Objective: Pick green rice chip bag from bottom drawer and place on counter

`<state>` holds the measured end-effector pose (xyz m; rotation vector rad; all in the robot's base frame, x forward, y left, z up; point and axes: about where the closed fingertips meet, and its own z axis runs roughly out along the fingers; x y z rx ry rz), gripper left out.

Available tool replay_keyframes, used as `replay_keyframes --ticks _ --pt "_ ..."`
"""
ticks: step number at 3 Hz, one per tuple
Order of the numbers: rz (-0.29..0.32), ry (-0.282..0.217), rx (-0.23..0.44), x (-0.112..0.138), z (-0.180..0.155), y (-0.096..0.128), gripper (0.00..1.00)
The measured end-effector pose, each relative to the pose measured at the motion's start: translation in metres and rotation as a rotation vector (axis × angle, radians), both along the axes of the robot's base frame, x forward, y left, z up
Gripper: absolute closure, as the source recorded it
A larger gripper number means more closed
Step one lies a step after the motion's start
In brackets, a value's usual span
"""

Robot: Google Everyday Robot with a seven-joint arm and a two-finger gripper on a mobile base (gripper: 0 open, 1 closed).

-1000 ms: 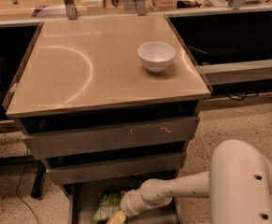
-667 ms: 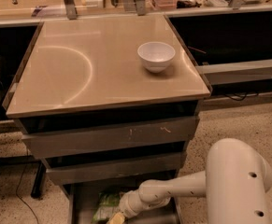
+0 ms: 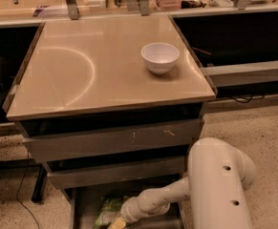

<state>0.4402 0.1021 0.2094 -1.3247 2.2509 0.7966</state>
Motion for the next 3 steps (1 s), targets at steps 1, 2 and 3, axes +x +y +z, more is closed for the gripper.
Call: replay_keyframes --ticks 1,2,3 --pt "-0.02 -0.04 -0.022 0.022 -0.018 -0.007 0.0" --pt "-0.024 -0.053 -0.027 0.033 -0.03 -0.006 0.0" --pt "-0.012 -0.053 -0.017 0.04 -0.043 0.002 0.0"
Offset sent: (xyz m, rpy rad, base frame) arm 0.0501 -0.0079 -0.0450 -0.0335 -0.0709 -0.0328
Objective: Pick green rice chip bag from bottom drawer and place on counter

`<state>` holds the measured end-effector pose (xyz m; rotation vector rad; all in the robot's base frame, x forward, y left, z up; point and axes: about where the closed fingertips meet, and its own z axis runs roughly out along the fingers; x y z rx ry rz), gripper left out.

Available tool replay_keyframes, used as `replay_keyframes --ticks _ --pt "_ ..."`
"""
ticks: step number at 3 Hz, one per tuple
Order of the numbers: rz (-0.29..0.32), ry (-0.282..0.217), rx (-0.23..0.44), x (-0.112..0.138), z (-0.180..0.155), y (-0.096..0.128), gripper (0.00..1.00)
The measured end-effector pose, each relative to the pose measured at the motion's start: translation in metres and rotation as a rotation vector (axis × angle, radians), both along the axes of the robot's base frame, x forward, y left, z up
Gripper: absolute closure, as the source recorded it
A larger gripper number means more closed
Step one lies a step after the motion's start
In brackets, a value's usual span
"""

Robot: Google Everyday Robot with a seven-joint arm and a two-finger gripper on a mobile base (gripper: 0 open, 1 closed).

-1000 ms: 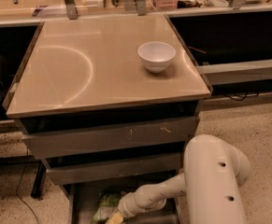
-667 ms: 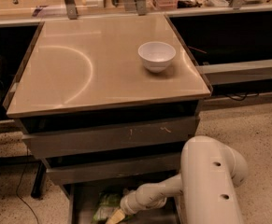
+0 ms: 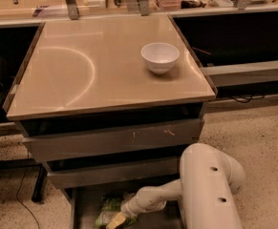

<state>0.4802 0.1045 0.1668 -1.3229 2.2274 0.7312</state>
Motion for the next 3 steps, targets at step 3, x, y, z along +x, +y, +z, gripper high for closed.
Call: replay_keyframes --ticks 3 --pt "0.063 0.024 0.061 -0.004 -0.019 0.038 0.0"
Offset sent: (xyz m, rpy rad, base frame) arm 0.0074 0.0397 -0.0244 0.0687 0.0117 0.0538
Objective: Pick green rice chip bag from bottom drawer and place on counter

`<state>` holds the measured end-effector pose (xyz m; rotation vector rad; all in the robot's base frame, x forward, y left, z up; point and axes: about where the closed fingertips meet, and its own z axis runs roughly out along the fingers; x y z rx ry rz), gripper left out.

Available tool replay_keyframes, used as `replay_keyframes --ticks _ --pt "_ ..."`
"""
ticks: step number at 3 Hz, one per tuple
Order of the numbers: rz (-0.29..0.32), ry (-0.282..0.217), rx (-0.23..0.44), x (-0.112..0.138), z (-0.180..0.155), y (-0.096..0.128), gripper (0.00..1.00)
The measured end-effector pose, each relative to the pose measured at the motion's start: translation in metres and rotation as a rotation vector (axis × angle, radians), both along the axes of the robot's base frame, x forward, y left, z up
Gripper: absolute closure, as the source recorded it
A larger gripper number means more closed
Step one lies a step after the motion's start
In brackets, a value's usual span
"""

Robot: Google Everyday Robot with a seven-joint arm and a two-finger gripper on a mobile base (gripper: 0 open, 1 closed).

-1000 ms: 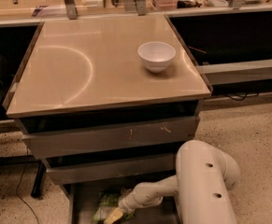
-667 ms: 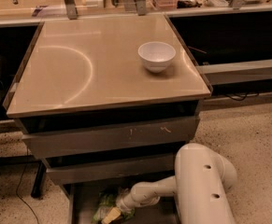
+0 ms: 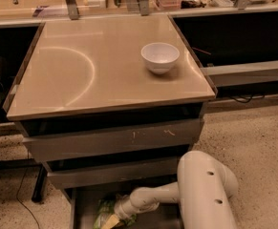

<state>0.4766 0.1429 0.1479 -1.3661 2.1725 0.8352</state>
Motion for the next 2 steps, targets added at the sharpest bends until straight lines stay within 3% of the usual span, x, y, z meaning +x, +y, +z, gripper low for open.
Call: replay_keyframes --ticks 2 --pt "0.001 0.001 0.0 -0.0004 -0.0001 0.0003 0.42"
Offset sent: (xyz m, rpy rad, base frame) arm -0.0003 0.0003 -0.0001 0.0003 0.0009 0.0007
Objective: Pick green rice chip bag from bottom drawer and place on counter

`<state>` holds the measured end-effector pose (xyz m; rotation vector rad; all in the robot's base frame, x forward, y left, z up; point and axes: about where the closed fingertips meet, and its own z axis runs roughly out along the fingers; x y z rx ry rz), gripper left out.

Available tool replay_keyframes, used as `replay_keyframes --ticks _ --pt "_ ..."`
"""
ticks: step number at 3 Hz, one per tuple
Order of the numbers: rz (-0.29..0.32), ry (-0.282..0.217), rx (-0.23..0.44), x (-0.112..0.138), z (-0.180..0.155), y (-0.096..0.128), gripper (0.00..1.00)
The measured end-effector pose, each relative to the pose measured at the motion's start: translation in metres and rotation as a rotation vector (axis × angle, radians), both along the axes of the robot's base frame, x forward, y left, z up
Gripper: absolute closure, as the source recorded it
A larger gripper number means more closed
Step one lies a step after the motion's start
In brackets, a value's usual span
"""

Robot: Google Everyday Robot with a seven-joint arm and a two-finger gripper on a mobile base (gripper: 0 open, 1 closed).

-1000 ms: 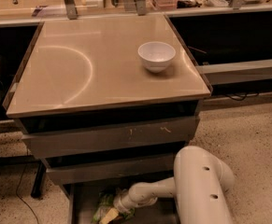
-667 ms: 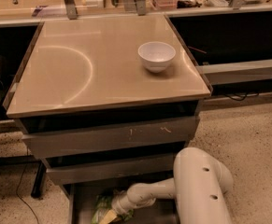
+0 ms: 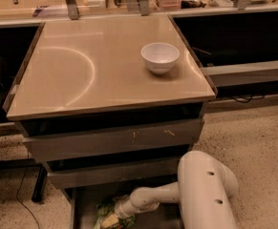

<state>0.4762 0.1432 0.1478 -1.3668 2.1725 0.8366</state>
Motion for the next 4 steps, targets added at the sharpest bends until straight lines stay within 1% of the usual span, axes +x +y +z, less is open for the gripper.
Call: replay_keyframes --ticks 2,3,4 --pt "0.0 0.0 0.0 0.0 0.0 0.0 0.88" --pt "-0.005 0.007 0.056 0.003 0.017 -0.002 1.0" --pt "-0.043 0.023 0.116 0.005 0.055 -0.018 1.0"
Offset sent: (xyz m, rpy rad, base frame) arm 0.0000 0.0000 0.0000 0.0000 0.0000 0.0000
